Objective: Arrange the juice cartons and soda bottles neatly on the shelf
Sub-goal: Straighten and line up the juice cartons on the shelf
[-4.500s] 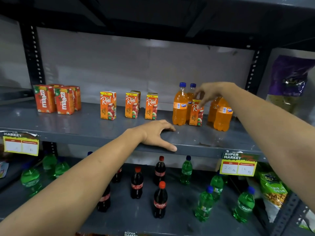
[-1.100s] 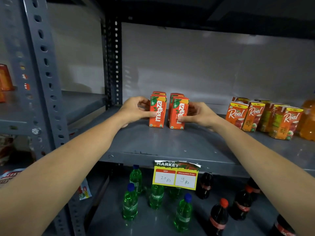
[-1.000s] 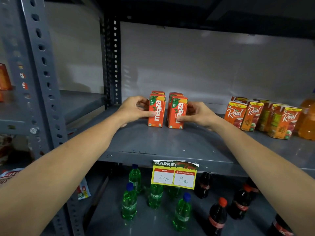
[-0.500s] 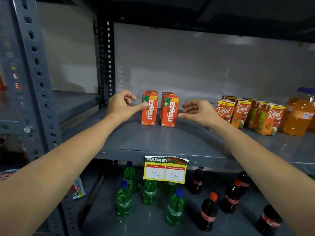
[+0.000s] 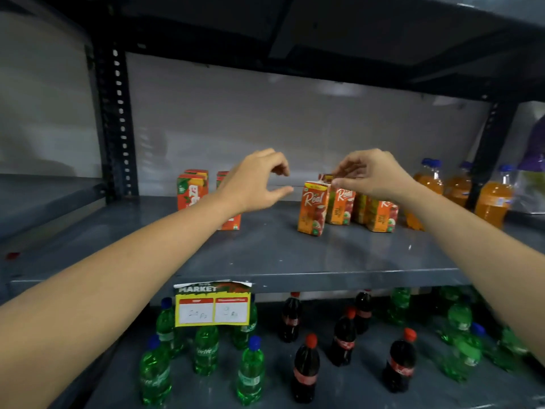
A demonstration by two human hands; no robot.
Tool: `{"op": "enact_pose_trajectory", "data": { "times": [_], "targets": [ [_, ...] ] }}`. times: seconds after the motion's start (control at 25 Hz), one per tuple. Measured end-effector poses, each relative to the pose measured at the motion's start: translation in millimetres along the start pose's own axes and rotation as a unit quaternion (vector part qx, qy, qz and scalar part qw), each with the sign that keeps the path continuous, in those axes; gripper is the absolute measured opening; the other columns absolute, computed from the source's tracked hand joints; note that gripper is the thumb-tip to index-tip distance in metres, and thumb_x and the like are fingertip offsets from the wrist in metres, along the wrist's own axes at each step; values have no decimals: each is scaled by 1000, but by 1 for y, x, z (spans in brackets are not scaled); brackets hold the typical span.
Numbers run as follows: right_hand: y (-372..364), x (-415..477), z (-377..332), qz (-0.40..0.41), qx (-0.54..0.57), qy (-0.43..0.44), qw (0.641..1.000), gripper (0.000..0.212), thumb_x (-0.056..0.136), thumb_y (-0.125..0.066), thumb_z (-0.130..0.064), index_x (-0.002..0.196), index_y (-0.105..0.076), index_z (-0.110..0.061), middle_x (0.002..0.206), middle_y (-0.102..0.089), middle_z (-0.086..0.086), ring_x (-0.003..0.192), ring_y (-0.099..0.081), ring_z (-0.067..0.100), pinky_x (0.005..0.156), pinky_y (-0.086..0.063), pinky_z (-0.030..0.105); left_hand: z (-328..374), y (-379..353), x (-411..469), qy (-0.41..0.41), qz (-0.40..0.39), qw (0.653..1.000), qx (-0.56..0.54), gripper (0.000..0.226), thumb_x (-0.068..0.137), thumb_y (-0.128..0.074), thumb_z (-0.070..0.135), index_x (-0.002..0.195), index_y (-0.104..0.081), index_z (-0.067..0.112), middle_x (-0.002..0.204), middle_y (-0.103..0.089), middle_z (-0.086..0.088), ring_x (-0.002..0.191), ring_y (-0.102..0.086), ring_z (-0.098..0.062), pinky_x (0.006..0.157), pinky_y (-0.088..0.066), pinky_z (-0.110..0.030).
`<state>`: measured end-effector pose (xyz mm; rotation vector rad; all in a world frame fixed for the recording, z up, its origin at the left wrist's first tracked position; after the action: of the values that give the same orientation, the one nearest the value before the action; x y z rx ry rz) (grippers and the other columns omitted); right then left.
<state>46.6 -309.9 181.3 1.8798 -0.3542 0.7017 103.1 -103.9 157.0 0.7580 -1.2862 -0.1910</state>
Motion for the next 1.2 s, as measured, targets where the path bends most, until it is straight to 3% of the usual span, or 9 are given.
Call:
{"op": "enact_pose_trajectory", "data": {
  "times": [0.12,0.2,0.32,0.4,0.56,0.76,0.92,1.04,1.2],
  "targets": [
    [21,0,39,-29,-153,21,988,20,76,-74,-28,91,-72,-14,90,-74,2,78,-63,9,64,-36,1,14,-47,35,21,-108,994,3,46,77,-74,37,115,-59,15,118,-59,-7,111,-56,-21,88,-47,-32],
    [25,1,69,-82,-214,10,973,30,78,-71,-29,105,-68,-14,105,-72,7,93,-63,18,76,-40,16,14,-72,47,40,-182,982,21,54,77,-74,37,124,-56,18,129,-55,-8,119,-52,-23,96,-42,-33],
    [24,1,108,-185,-220,-21,957,46,80,-70,-28,124,-57,-20,126,-61,8,114,-57,25,94,-42,35,4,-90,56,78,-229,970,-11,51,76,-77,31,123,-59,19,126,-61,-7,115,-56,-21,88,-40,-24],
    [24,2,125,-214,-195,-15,957,45,81,-69,-25,123,-56,-27,131,-58,5,118,-54,24,99,-42,39,0,-94,61,111,-220,968,-40,45,73,-80,29,114,-64,20,117,-65,-4,107,-60,-18,85,-43,-24],
    [20,11,134,-248,-177,32,952,38,82,-68,-19,116,-56,-32,127,-57,2,115,-52,21,94,-45,41,3,-104,69,157,-197,966,-57,37,68,-82,35,101,-66,29,106,-67,4,95,-61,-10,75,-46,-24],
    [23,18,137,-272,-117,98,950,37,83,-67,-24,117,-57,-31,111,-53,-10,103,-52,12,71,-43,19,26,-130,89,182,-157,968,-69,37,66,-84,35,97,-66,29,93,-67,10,84,-60,-3,68,-48,-18],
    [22,20,143,-280,-92,118,948,37,84,-65,-27,119,-55,-32,113,-55,-10,102,-52,10,66,-42,13,35,-147,96,210,-158,963,-58,39,69,-82,35,104,-67,25,92,-64,12,85,-59,-4,62,-46,-13],
    [24,17,153,-242,-35,102,964,46,81,-69,-28,123,-51,-31,116,-56,-6,104,-56,12,69,-45,16,36,-151,87,246,-103,956,-120,47,69,-83,29,111,-63,21,93,-64,10,86,-61,-6,64,-48,-13],
    [18,-1,184,-128,165,-23,978,62,67,-81,-34,119,-50,-24,111,-62,0,99,-63,16,76,-53,25,21,-165,43,356,-15,908,-218,53,65,-84,29,111,-61,16,98,-68,5,89,-64,-7,66,-50,-16]
  ]
}}
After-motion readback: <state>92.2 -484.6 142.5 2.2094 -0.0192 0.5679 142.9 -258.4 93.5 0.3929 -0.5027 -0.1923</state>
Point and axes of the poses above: each hand's wrist, its own x-axis towards the middle knuckle, its own y-axis out of the back of the hand, z = x × y, the point moved 6 cm from there along x, towards the middle knuckle
